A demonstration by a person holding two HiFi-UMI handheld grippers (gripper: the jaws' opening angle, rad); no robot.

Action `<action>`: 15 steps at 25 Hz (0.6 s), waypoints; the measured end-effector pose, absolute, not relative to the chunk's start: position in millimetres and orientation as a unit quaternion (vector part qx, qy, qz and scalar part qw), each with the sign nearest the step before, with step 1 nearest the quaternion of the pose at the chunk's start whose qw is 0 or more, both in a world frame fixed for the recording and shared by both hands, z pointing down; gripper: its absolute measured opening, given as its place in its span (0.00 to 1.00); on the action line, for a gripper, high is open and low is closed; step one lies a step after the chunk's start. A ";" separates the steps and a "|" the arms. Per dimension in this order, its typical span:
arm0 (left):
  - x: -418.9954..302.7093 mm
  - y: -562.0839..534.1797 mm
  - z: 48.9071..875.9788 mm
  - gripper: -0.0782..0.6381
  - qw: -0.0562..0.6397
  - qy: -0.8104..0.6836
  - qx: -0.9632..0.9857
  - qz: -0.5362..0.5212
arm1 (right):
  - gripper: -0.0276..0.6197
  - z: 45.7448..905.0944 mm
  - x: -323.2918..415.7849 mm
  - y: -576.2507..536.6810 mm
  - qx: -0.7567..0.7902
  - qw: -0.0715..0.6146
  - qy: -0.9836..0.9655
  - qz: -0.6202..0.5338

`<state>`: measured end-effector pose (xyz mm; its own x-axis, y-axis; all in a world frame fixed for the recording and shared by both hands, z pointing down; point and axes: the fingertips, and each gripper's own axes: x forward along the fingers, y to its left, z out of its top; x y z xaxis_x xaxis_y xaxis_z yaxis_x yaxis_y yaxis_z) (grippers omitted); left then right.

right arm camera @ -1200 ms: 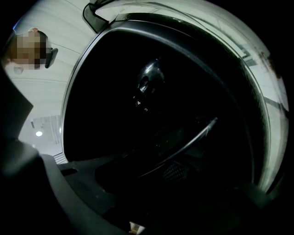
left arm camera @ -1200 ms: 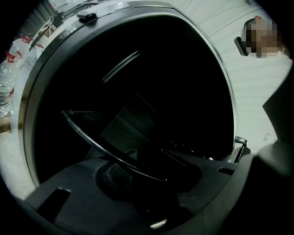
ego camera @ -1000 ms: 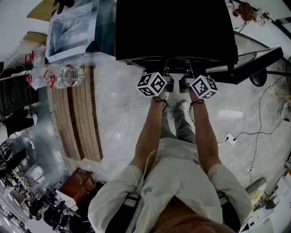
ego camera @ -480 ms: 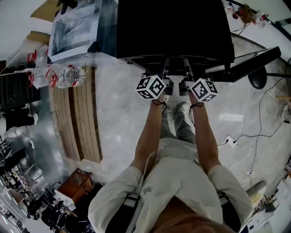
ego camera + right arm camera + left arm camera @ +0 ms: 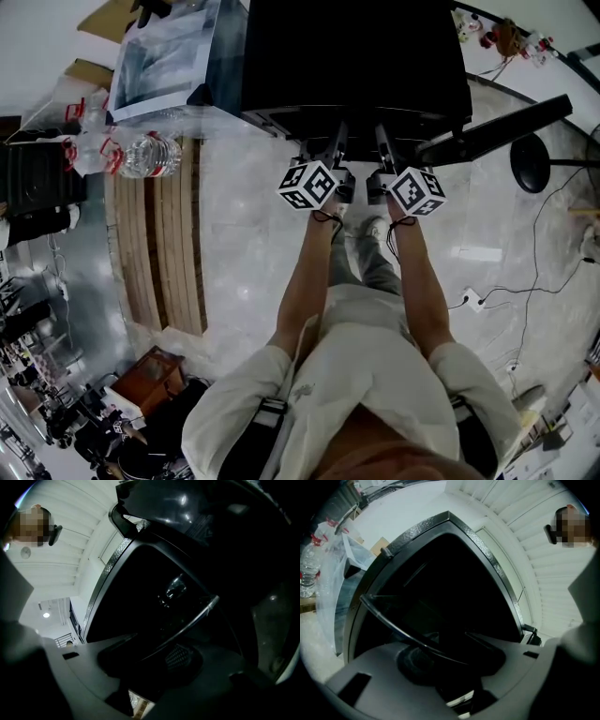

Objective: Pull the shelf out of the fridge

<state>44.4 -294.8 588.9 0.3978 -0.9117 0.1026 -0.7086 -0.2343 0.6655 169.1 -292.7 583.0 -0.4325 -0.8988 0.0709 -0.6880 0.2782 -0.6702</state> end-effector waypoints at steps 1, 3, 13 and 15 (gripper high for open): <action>44.6 -291.9 589.1 0.36 0.326 -0.528 0.769 -0.156 | 0.28 583.0 169.2 -290.3 -0.505 0.163 0.783 -0.324; 45.1 -285.3 590.1 0.36 0.327 -0.530 0.767 -0.156 | 0.28 583.9 169.5 -284.6 -0.501 0.161 0.785 -0.327; 46.0 -253.2 588.2 0.36 0.323 -0.541 0.760 -0.158 | 0.27 582.7 169.8 -254.6 -0.482 0.160 0.792 -0.339; 46.1 -247.5 587.5 0.36 0.323 -0.542 0.759 -0.159 | 0.27 581.8 169.7 -249.5 -0.479 0.159 0.793 -0.341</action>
